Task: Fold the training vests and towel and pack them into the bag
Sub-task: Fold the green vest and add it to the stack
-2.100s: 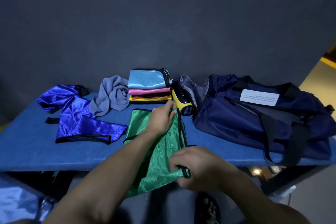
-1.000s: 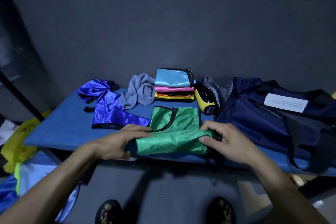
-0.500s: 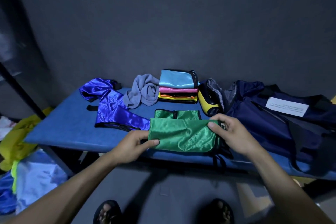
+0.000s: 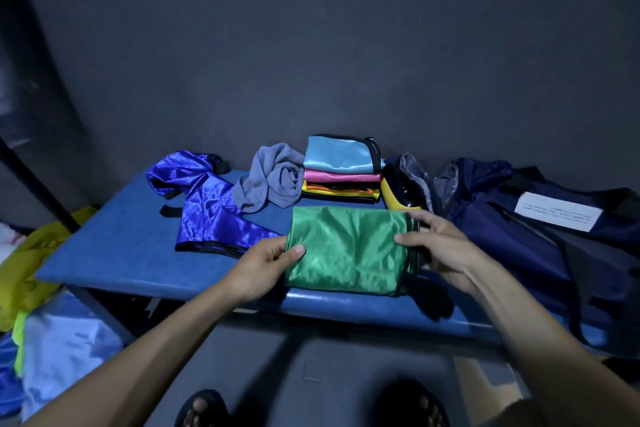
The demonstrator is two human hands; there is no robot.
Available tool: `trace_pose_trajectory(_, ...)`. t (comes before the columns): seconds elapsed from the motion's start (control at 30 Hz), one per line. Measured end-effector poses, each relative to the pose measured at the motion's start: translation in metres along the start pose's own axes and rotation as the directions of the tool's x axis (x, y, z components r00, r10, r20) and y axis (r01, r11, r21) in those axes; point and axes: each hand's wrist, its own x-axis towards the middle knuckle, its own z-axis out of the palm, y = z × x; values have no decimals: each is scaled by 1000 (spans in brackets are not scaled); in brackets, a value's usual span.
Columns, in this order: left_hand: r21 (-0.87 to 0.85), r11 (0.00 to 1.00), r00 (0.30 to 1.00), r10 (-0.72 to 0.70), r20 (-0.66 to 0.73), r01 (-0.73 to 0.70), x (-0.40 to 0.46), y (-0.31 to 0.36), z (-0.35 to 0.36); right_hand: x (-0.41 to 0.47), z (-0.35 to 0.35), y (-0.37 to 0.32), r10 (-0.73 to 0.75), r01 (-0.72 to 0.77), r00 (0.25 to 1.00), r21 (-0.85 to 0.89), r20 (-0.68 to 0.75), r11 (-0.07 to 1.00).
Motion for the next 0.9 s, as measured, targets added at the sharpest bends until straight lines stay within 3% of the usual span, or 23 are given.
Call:
trace_pose_trajectory(0.07,-5,998,998,-55,-31,55,8,2,-1,11,5,-5,-154,152,983,-27,-98,988)
trace_pose_trajectory(0.1,9,996,995,-89,-47,89,12,1,-1,16,9,-8,-252,225,955,-170,-156,959)
trace_pose_trajectory(0.17,85,984,985,-149,-85,156,20,-3,-1,23,17,-8,-439,289,876,-512,-200,809)
trace_pose_trajectory(0.23,210,954,973,-189,-131,214,27,-3,-2,27,26,-3,-567,271,802,-732,-187,625)
trace_pose_trajectory(0.33,389,874,951,-223,-212,292,33,1,1,29,33,0,-587,173,805,-910,-90,376)
trace_pose_trajectory(0.43,477,808,932,-239,-272,346,39,3,4,23,39,-11,-588,71,807,-980,-54,187)
trace_pose_trajectory(0.5,490,779,916,-278,-288,391,42,3,5,19,44,-15,-637,151,769,-983,49,106)
trace_pose_trajectory(0.6,507,743,897,-313,-313,437,42,5,2,14,54,-10,-507,391,815,-912,280,126)
trace_pose_trajectory(0.73,456,754,873,-332,-358,473,36,13,1,16,65,13,-184,459,883,-877,433,143)
trace_pose_trajectory(0.9,520,700,865,-312,-392,488,29,15,-3,25,61,29,-218,493,862,-858,459,145)
